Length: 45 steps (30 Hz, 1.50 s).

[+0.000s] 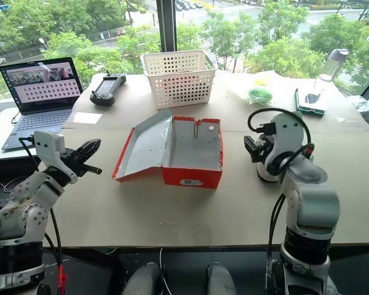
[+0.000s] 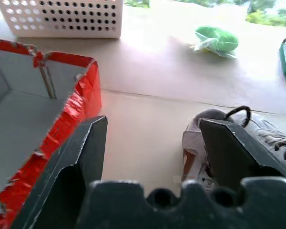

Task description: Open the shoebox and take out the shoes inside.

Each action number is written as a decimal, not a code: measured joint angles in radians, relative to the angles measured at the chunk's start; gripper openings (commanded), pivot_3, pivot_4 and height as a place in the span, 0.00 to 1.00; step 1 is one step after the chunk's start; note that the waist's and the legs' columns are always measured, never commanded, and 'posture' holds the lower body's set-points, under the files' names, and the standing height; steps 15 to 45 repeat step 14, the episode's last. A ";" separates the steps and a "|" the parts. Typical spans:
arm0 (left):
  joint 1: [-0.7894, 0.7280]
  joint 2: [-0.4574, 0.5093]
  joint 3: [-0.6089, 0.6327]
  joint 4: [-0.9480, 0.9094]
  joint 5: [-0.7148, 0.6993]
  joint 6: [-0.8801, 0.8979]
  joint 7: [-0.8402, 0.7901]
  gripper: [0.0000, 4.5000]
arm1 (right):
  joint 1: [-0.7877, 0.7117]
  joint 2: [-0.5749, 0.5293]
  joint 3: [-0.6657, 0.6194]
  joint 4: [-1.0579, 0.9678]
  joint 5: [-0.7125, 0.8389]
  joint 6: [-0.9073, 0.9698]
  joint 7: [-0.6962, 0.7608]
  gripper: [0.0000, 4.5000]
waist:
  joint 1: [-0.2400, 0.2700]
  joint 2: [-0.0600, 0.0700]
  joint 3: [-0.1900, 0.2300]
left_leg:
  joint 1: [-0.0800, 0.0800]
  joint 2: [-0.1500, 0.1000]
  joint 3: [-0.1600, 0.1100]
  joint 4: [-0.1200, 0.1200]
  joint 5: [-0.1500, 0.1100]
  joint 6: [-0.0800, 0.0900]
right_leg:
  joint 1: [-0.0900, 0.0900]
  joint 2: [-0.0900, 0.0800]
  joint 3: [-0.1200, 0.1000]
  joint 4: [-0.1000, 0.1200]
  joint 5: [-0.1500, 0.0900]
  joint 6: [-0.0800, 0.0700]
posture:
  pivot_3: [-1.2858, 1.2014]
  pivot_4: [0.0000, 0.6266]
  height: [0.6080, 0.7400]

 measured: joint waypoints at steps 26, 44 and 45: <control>0.103 -0.161 0.076 0.098 0.120 -0.226 0.253 0.00 | 0.239 0.019 0.038 0.220 -0.041 -0.578 -0.073 0.81 | -0.007 0.000 0.000 | 0.003 0.002 -0.001 0.000 -0.005 -0.008 | 0.002 0.001 0.000 0.000 -0.001 -0.005 | 0.52 0.24 0.95; 0.103 -0.161 0.076 0.098 0.120 -0.226 0.253 0.00 | 0.239 0.019 0.038 0.220 -0.041 -0.578 -0.073 0.81 | -0.007 0.000 0.000 | 0.003 0.002 -0.001 0.000 -0.005 -0.008 | 0.002 0.001 0.000 0.000 -0.001 -0.005 | 0.52 0.24 0.95; 0.103 -0.161 0.076 0.098 0.120 -0.226 0.253 0.00 | 0.239 0.019 0.038 0.220 -0.041 -0.578 -0.073 0.81 | -0.007 0.000 0.000 | 0.003 0.002 -0.001 0.000 -0.005 -0.008 | 0.002 0.001 0.000 0.000 -0.001 -0.005 | 0.52 0.24 0.95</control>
